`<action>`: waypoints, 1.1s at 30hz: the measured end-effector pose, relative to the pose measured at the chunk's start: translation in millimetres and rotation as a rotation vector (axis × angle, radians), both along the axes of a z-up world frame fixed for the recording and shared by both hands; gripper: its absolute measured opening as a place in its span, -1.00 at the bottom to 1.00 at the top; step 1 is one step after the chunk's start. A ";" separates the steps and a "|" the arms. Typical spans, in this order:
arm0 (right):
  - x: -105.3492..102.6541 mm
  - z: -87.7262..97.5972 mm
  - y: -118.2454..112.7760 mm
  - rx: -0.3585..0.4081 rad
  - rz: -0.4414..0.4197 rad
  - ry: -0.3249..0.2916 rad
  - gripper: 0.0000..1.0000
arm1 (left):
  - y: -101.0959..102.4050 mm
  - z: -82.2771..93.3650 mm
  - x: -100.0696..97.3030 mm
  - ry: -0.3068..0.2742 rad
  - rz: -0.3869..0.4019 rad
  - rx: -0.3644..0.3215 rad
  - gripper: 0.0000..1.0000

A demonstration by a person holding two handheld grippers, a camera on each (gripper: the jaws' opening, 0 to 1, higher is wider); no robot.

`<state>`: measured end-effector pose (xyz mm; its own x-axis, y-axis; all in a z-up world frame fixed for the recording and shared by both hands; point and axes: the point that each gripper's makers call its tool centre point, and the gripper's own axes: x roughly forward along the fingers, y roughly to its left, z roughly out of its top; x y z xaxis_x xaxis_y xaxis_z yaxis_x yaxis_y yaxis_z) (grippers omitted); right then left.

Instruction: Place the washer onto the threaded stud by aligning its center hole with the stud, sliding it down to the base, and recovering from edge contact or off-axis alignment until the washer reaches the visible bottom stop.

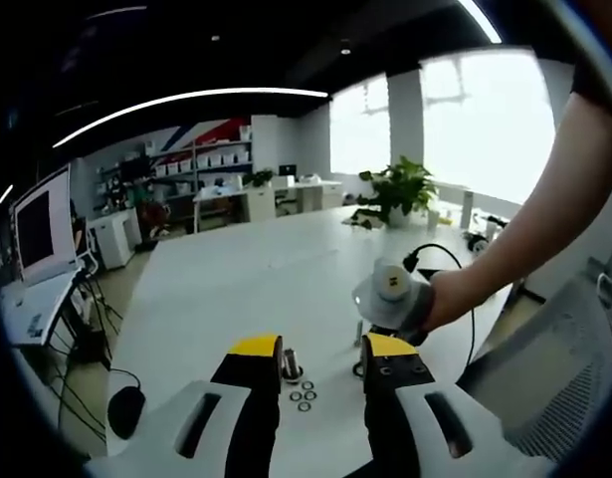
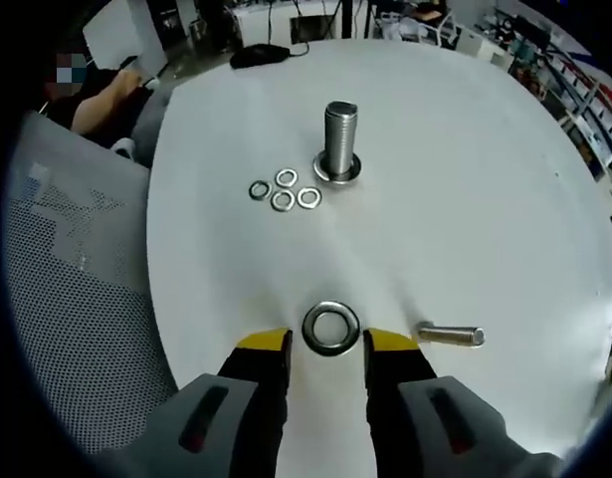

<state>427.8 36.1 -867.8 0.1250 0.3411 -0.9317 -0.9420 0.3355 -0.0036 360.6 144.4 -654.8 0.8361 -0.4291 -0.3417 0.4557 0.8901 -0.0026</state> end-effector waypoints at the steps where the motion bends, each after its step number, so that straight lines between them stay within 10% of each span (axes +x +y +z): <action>1: 0.2 0.0 0.1 0.000 0.001 0.000 -0.40 | 0.1 -0.4 0.0 0.002 0.001 0.001 -0.39; 24: 3.3 0.0 0.4 -0.032 0.056 0.016 -0.49 | 2.0 -2.9 1.1 0.014 0.009 -0.001 -0.40; 33: 3.9 -0.8 3.0 -0.168 0.096 0.057 -0.49 | 3.3 -4.6 1.4 0.023 0.016 0.004 -0.40</action>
